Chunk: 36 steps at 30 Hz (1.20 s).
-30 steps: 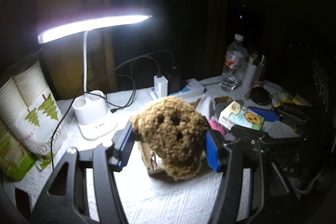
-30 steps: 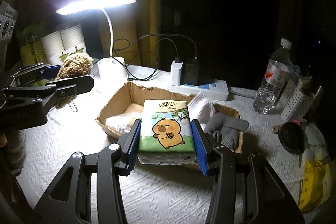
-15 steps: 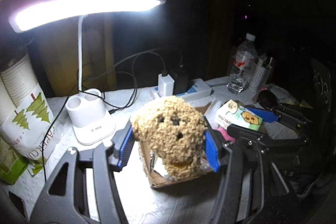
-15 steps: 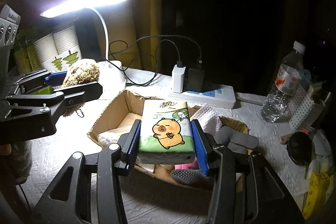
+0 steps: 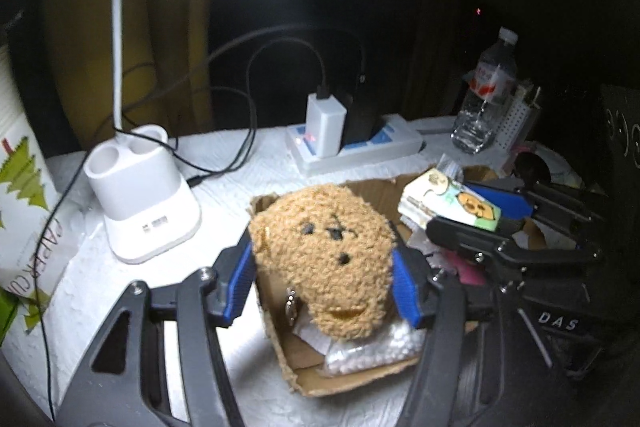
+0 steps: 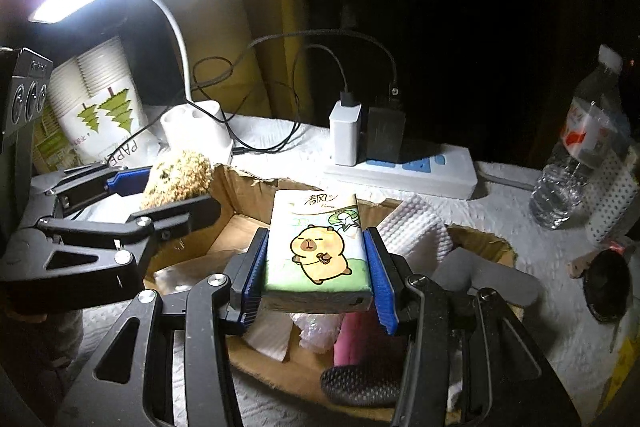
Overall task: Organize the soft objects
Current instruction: 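Carry the sponge into the box with the left tool while the right tool carries the tissue pack in, then release the sponge in the box with the left tool while the right tool releases the tissue pack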
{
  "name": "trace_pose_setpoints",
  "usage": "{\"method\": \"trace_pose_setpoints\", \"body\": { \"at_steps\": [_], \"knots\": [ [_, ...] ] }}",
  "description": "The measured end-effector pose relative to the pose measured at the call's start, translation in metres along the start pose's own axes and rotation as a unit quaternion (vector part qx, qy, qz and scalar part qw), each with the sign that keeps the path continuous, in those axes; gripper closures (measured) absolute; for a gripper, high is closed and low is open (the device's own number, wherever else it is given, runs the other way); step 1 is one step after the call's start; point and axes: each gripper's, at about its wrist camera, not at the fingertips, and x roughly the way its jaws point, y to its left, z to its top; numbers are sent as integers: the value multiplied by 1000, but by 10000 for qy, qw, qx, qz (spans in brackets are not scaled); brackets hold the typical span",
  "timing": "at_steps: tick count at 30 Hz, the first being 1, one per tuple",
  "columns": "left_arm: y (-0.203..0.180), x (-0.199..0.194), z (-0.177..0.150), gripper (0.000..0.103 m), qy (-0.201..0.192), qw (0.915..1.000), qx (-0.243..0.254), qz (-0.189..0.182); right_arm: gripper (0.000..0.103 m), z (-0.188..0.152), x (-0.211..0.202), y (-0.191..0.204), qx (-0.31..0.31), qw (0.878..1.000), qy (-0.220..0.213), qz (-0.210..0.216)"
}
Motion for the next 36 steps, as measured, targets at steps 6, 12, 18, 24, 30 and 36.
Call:
{"method": "trace_pose_setpoints", "body": {
  "at_steps": [6,12,18,24,30,36],
  "knots": [
    [3,16,-1,40,169,9998,-78,-7,54,-4,20,-5,68,9998,176,69],
    [-2,18,-4,35,155,9999,30,-16,54,-8,30,-8,117,9996,262,51],
    [-2,17,-3,30,172,9998,-2,-120,53,-8,33,-9,146,9994,308,27],
    [-1,5,-2,24,87,9999,-50,-87,42,-8,27,-8,137,9996,249,-68],
    [2,-14,-3,22,-65,9999,-93,-17,42,-5,14,-3,68,9998,146,-142],
    [2,-35,-7,22,-197,9997,-133,20,42,-5,-7,7,10,9997,42,-222]
  ]
}}
